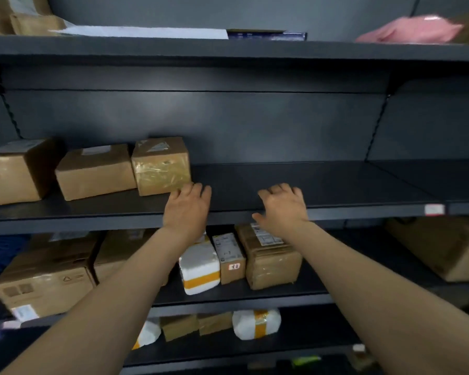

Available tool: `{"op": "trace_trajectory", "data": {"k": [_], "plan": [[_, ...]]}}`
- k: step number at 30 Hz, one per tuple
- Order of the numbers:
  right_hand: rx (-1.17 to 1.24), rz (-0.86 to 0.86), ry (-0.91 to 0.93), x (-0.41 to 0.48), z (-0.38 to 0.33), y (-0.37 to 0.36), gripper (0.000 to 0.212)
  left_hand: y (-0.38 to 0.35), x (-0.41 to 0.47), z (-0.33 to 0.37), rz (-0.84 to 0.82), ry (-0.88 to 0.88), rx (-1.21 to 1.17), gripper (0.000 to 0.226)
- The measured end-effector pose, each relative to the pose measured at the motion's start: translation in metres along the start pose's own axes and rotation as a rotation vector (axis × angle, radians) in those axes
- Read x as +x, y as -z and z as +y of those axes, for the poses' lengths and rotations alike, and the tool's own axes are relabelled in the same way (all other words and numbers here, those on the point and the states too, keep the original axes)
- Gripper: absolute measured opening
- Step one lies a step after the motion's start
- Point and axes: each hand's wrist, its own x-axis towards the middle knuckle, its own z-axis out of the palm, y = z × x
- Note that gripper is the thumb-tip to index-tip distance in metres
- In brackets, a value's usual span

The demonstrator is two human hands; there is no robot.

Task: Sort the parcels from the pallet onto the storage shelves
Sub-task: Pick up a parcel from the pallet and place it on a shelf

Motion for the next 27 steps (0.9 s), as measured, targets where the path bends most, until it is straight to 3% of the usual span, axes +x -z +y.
{"op": "trace_trajectory", "data": {"k": [10,27], "plan": [[-0.136,-0.175,-0.374,-0.201,0.075,0.019,0.06,0.03,-0.07,0.133,0.018,-0.375,-0.168,0.064],[-0.212,-0.374,-0.909,-0.57,0.217,0.056,0.048,0.111,-0.249,0.455,0.026,-0.931,-0.3,0.064]]}}
